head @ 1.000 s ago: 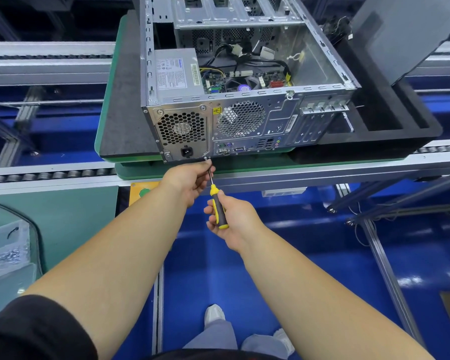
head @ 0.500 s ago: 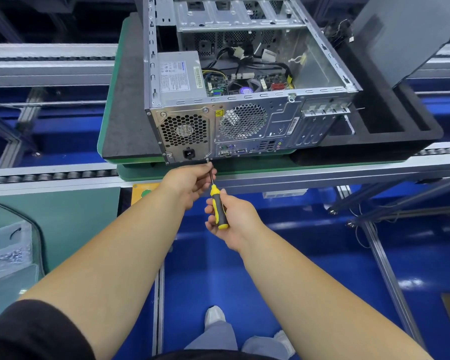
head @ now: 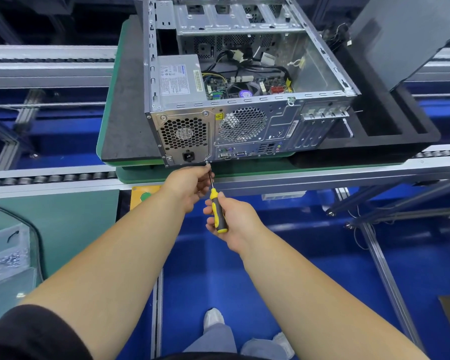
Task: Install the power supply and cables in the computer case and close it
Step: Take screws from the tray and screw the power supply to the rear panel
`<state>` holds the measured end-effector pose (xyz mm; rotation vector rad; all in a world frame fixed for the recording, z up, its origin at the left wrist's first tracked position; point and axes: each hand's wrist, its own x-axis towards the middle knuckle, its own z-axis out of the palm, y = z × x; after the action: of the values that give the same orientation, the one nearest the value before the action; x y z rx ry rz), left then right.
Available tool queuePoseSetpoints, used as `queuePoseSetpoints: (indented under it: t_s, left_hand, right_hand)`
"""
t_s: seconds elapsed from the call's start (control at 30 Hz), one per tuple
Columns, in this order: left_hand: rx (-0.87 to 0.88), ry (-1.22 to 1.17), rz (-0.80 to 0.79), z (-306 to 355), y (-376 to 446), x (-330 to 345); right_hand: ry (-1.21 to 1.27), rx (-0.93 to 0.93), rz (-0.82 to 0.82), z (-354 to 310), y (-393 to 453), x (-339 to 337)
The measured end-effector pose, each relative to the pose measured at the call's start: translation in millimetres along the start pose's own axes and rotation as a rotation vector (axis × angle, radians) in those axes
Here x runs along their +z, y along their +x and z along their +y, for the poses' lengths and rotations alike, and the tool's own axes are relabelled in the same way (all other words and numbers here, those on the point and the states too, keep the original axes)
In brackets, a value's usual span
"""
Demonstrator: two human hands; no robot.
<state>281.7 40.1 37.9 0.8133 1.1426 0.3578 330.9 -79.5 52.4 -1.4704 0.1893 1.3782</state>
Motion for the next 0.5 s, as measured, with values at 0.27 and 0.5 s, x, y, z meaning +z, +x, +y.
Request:
queuePoseSetpoints:
  t_s: [0.27,0.5]
  left_hand:
    - [0.026,-0.022,-0.079,0.6,-4.3,-6.7]
    - [0.029,-0.045,-0.056,-0.8,-0.8,-5.4]
  right_hand:
    - [0.118,0.022,-0.055,0.2,2.0,-2.1]
    - [0.048,0.009,-0.043,-1.4,4.6,-5.3]
